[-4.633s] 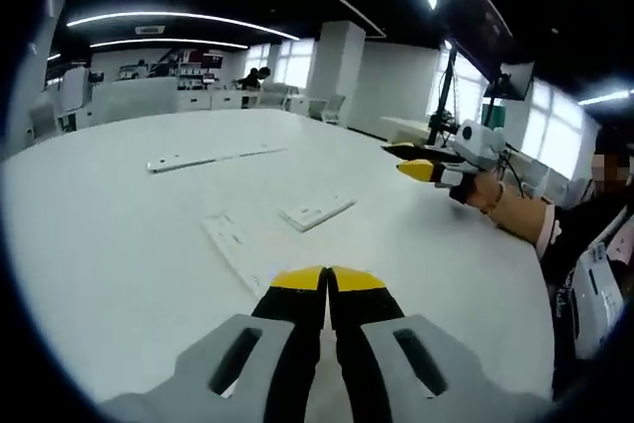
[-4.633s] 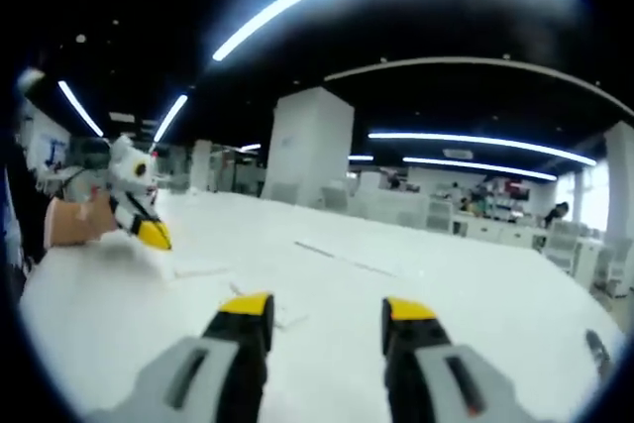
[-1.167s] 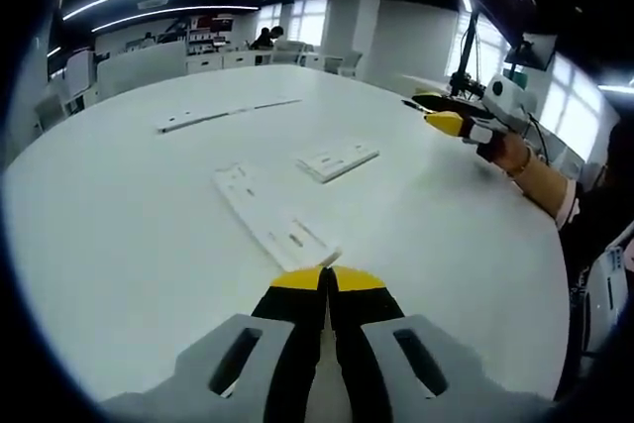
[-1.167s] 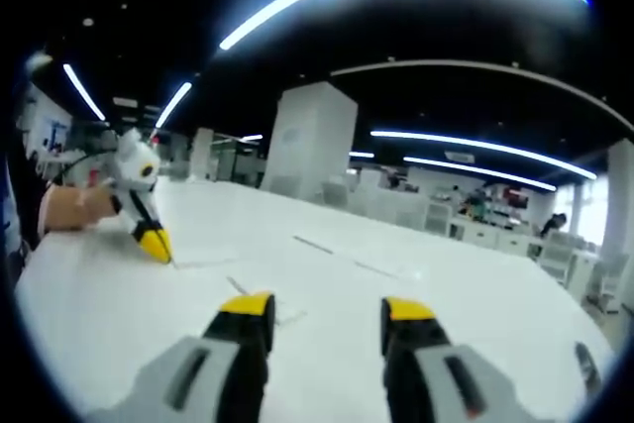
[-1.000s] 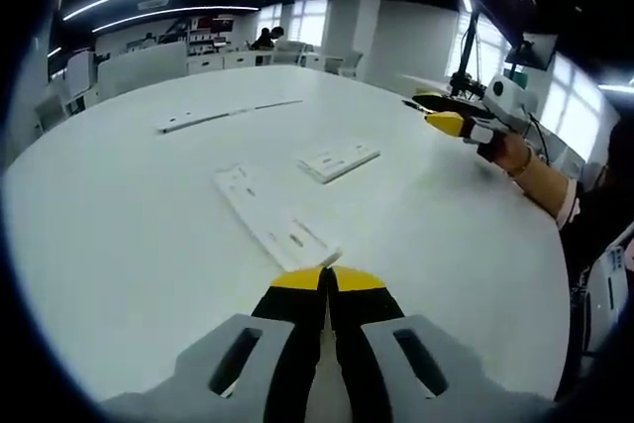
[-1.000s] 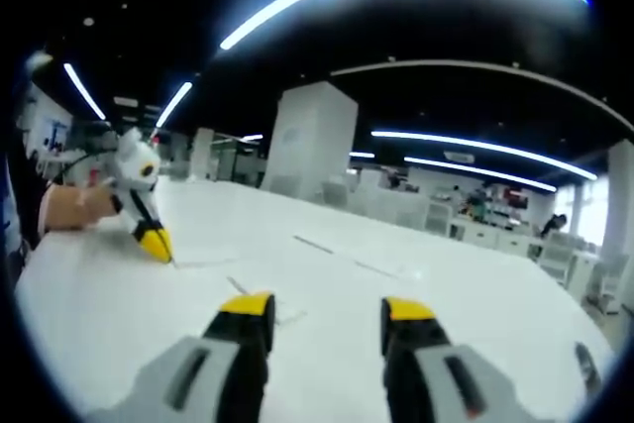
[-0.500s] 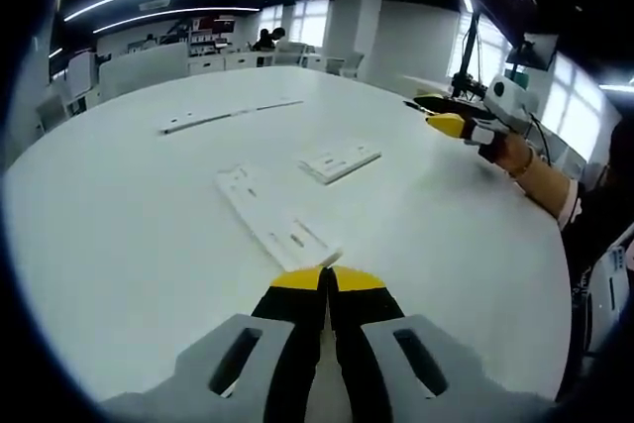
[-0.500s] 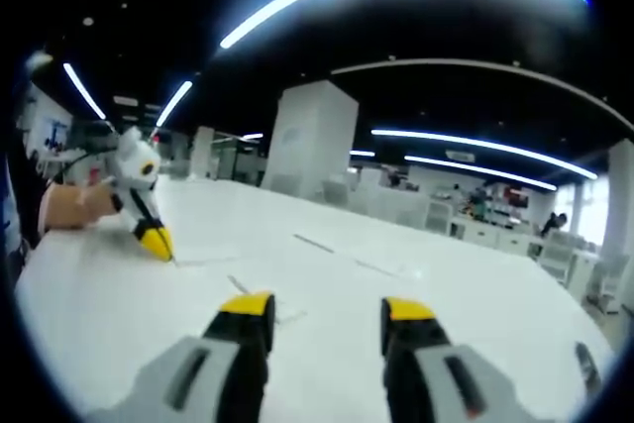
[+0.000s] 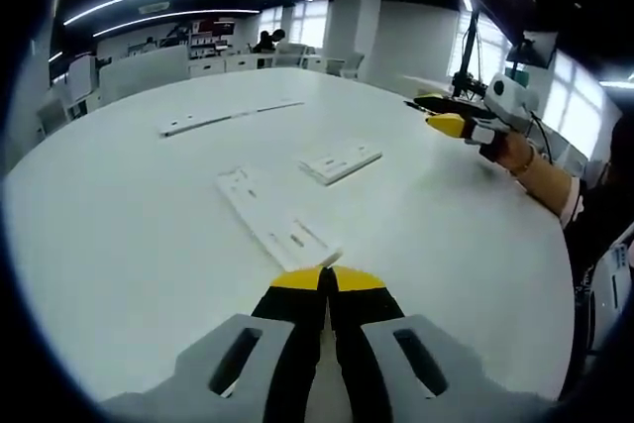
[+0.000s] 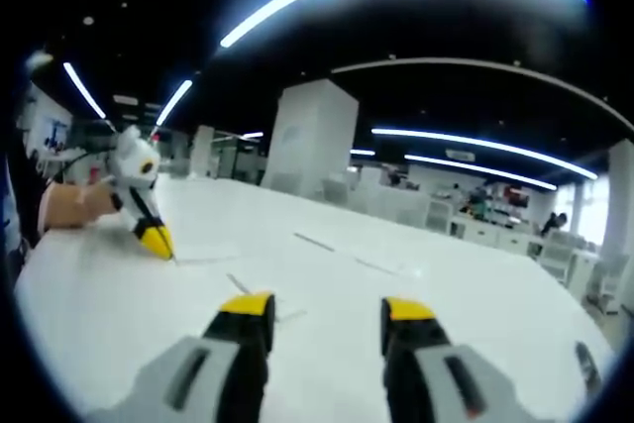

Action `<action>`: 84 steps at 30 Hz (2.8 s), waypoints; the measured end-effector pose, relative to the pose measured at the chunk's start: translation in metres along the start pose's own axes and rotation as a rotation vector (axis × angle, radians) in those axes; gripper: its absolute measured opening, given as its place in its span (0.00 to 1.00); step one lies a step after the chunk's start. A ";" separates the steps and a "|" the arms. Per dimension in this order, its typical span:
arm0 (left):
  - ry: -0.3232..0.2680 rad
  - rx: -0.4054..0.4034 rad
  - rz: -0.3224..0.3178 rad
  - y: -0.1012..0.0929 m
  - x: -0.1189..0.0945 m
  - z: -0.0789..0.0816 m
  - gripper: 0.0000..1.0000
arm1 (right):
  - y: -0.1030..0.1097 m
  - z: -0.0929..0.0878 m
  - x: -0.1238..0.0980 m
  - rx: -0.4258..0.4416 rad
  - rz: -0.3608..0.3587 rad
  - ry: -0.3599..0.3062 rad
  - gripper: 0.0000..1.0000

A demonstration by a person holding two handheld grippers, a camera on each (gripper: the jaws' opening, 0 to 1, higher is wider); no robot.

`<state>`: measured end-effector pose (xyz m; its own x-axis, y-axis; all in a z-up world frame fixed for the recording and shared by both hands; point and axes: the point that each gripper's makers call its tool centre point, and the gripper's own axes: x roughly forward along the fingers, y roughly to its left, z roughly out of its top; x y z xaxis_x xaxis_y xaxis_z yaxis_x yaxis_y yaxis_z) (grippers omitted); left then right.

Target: Locate the socket holder cover, grip the socket holder cover, clip it into the socket holder slot.

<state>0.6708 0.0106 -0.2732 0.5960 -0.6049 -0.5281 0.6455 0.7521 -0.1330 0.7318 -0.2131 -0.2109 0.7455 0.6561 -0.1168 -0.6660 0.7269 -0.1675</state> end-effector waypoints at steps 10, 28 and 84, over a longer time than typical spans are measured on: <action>-0.004 0.001 -0.002 0.001 0.000 0.001 0.03 | 0.002 0.000 0.000 -0.004 0.004 0.004 0.44; -0.006 0.017 0.008 0.000 0.001 0.001 0.03 | 0.002 -0.002 0.001 -0.009 0.005 0.012 0.44; -0.016 0.030 0.019 0.002 0.003 0.002 0.03 | 0.004 -0.005 0.002 -0.035 0.009 0.027 0.44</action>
<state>0.6748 0.0102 -0.2735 0.6157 -0.5950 -0.5166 0.6478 0.7555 -0.0980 0.7309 -0.2096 -0.2163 0.7405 0.6563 -0.1446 -0.6714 0.7135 -0.2004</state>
